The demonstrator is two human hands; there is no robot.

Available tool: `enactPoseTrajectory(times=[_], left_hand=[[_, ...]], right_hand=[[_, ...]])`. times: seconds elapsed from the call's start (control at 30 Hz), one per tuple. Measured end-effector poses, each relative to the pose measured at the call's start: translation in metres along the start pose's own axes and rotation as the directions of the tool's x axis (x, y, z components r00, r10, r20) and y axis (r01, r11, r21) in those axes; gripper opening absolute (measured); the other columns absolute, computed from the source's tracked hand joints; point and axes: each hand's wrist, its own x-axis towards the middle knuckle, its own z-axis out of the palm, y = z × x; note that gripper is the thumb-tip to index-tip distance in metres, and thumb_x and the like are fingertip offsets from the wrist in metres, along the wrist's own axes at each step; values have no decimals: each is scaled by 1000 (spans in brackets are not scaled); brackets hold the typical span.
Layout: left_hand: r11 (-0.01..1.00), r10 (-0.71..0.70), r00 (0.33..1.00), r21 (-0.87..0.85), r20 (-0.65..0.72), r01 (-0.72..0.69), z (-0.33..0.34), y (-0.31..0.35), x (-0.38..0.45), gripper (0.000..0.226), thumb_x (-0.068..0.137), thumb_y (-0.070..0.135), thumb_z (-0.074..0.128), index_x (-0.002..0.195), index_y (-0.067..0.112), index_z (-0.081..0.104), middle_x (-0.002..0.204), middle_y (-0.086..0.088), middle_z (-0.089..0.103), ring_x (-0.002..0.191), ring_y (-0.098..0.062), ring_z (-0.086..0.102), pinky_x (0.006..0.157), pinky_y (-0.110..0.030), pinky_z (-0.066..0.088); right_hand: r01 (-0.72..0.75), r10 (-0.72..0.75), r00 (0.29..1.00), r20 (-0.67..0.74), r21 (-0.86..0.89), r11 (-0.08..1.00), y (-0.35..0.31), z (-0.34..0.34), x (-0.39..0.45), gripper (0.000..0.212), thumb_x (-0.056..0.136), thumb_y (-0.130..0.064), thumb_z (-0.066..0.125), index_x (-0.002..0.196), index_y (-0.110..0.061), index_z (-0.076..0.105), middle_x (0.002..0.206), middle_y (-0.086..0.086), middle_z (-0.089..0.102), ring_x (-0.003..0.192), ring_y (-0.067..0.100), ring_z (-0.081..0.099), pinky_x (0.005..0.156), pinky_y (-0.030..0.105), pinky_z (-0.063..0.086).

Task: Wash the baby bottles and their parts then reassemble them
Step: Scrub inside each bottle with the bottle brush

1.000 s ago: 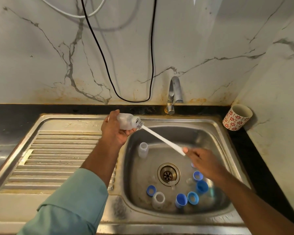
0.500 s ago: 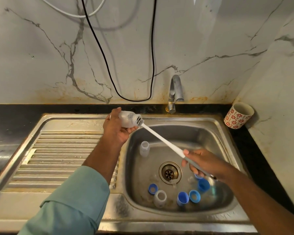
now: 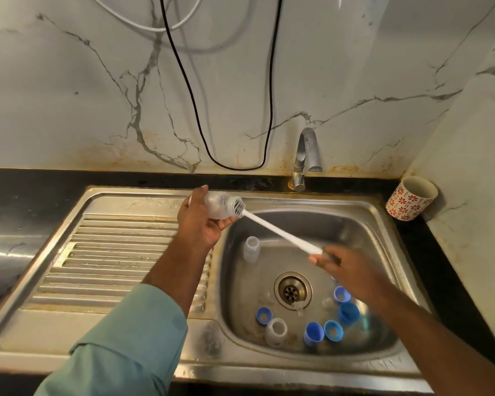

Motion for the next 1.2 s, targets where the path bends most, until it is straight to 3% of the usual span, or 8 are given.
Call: enactPoseTrajectory(times=[0.23,0.43,0.57,0.7,0.8,0.9,1.0,1.2], left_hand=[[998,-8,999,63,-37,11,-10,10,-9,24,88,18,74,104,19,56,111,-15,56,97,-39,62,49,-45,57],[997,-74,995,31,66,72,-7,22,-3,42,87,21,73,125,15,55,117,-20,61,97,-40,65,58,-49,59],[983,-157,981,-79,118,167,-6,16,7,44,91,27,68,128,11,51,119,-21,61,94,-39,67,56,-48,58],[960,-236,961,-123,141,253,-4,5,10,43,94,35,63,127,9,51,122,-21,61,86,-35,65,45,-39,55],[977,-199,973,-60,114,207,-6,7,11,44,91,28,68,128,10,53,121,-22,62,91,-38,66,50,-43,56],[990,-112,973,103,201,92,-9,21,7,26,89,22,70,112,16,59,115,-17,61,98,-38,65,57,-47,57],[908,88,964,379,252,-182,-11,28,4,24,87,18,72,109,20,63,108,-6,58,99,-34,61,52,-37,56],[705,503,829,439,244,-557,-6,38,19,26,82,19,75,106,22,65,96,14,59,95,-16,61,85,-52,57]], right_hand=[[194,-552,755,-354,-683,704,-4,15,2,37,97,-43,45,103,-15,68,78,3,62,68,20,58,57,32,52],[-359,171,908,383,497,790,-36,-8,-8,44,93,-45,53,92,-6,72,57,7,50,47,16,42,47,27,38],[-32,-4,979,-204,-173,984,-32,0,-17,31,92,-48,58,90,-20,71,72,1,66,61,21,61,58,32,53],[104,-584,673,-453,-724,682,-29,4,-28,37,94,-40,51,97,-11,73,74,4,68,62,23,61,50,32,53],[-73,57,967,-247,-54,996,-57,-5,-38,32,87,-47,65,87,-16,74,65,5,63,56,15,55,52,27,46],[-384,290,917,275,406,829,-62,-23,-41,46,82,-56,59,88,-13,75,61,5,56,49,12,47,49,23,40],[-143,134,987,-85,-106,984,-62,-31,-36,39,87,-58,57,85,-22,71,67,-5,65,57,11,61,53,21,44],[105,-757,606,-243,-919,379,-76,-33,-39,34,98,-35,53,100,-7,72,74,9,66,61,26,61,53,31,50]])
